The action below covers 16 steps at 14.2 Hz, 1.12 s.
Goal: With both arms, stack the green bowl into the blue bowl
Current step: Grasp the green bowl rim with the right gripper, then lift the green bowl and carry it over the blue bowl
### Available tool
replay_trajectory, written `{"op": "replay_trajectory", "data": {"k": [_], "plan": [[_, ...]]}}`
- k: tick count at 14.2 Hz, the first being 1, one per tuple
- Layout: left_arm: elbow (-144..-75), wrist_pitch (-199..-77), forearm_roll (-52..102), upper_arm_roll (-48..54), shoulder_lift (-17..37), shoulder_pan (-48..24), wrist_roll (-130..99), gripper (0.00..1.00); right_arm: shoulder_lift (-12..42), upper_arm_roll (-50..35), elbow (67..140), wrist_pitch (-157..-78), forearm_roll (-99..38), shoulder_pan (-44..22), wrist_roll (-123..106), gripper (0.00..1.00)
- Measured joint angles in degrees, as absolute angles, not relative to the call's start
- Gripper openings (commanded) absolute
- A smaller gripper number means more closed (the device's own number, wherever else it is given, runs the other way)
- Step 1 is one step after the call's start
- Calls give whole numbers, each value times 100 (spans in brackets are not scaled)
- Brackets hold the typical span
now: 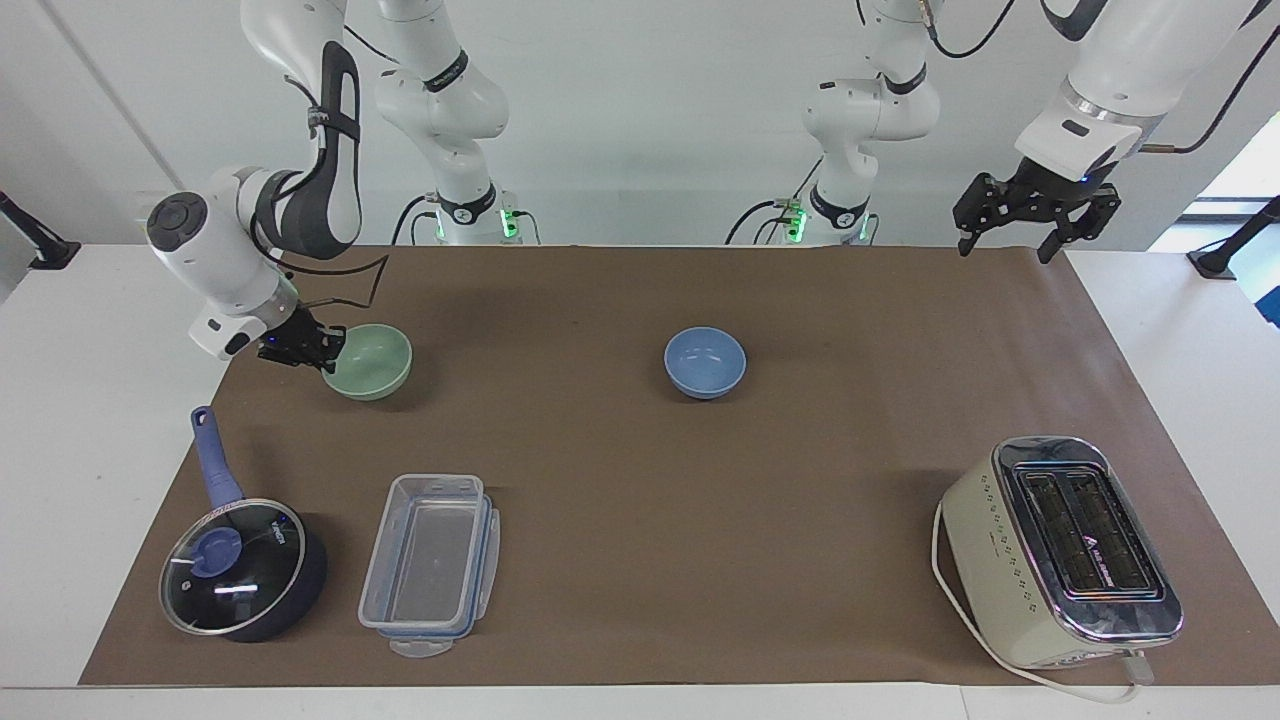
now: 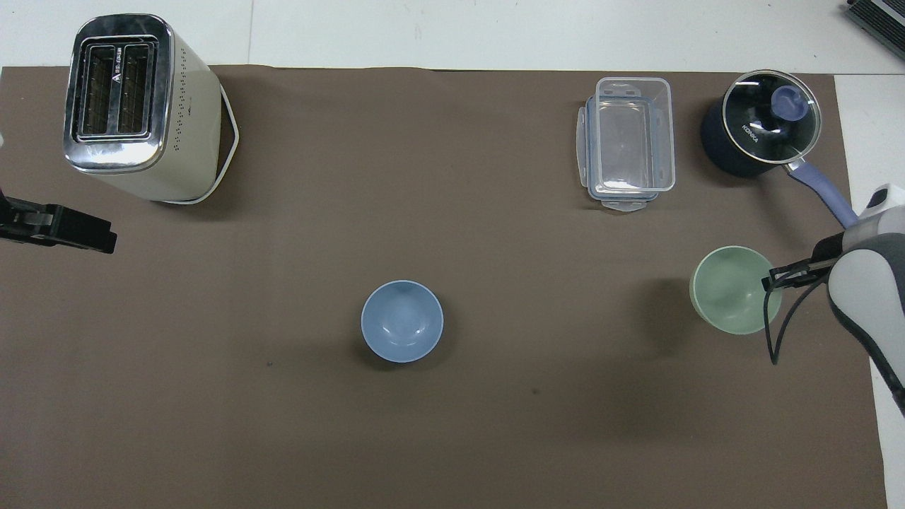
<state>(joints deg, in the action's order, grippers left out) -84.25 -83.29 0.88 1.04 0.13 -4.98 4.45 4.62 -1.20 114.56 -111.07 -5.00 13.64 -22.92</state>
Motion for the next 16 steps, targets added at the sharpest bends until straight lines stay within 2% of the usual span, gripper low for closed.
{"op": "replay_trajectory", "data": {"k": [4,12,16], "plan": [[-8425,-8329,109,107,13,-498,445,100,461,-590,11210,-10812,-569,1356,-1566,0],[-8425,-8329,110,104,12,-496,445,100,491,-2120,10951,-10855,-658,1265,734,0],[-8425,-8329,110,104,12,-496,445,100,576,-2266,10795,-11176,-889,583,1695,0]]}}
